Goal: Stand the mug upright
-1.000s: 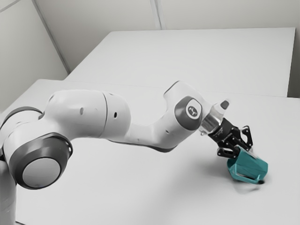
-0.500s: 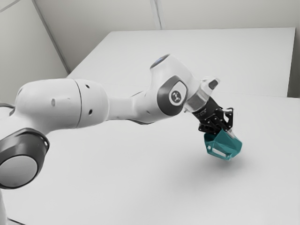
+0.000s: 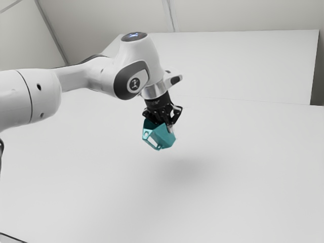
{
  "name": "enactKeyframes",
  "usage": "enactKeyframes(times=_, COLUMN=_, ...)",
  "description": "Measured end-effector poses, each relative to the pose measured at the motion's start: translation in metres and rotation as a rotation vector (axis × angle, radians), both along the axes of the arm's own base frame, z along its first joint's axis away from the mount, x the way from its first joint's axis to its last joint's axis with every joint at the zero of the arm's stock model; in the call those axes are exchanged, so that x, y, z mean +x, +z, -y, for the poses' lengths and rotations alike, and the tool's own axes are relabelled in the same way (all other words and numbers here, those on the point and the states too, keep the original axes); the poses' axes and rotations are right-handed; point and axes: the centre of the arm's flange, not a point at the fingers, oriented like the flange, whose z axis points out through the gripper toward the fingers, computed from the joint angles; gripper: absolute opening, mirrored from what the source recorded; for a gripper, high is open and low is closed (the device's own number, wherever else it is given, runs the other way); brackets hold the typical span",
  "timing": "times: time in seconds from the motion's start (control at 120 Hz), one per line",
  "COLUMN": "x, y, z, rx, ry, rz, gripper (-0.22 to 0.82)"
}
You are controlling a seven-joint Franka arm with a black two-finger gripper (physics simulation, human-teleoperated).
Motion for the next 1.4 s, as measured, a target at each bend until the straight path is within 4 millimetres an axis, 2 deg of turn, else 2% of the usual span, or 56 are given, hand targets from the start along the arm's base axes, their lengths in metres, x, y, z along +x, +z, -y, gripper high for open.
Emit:
enactKeyframes(times=0.058, x=-0.003, y=-0.008, z=-0.017, rx=0.032, ry=0.007, rz=-0.021, gripper=-0.18)
enactKeyframes(times=0.175, x=-0.012, y=-0.019, z=-0.039, rx=0.089, ry=-0.004, rz=-0.045, gripper=-0.18)
enactKeyframes(times=0.458, x=-0.005, y=-0.039, z=-0.1, rx=0.152, ry=0.006, rz=-0.057, gripper=-0.18)
enactKeyframes(times=0.85, x=0.003, y=-0.088, z=-0.101, rx=0.159, ry=-0.053, rz=-0.087, gripper=-0.18)
enactKeyframes(times=1.142, x=0.007, y=-0.102, z=-0.1, rx=0.153, ry=-0.074, rz=-0.081, gripper=-0.18)
enactKeyframes(times=1.3, x=0.006, y=-0.093, z=-0.099, rx=0.144, ry=-0.083, rz=-0.074, gripper=0.18)
enactKeyframes(times=1.4, x=0.004, y=-0.079, z=-0.099, rx=0.14, ry=-0.087, rz=-0.061, gripper=0.34)
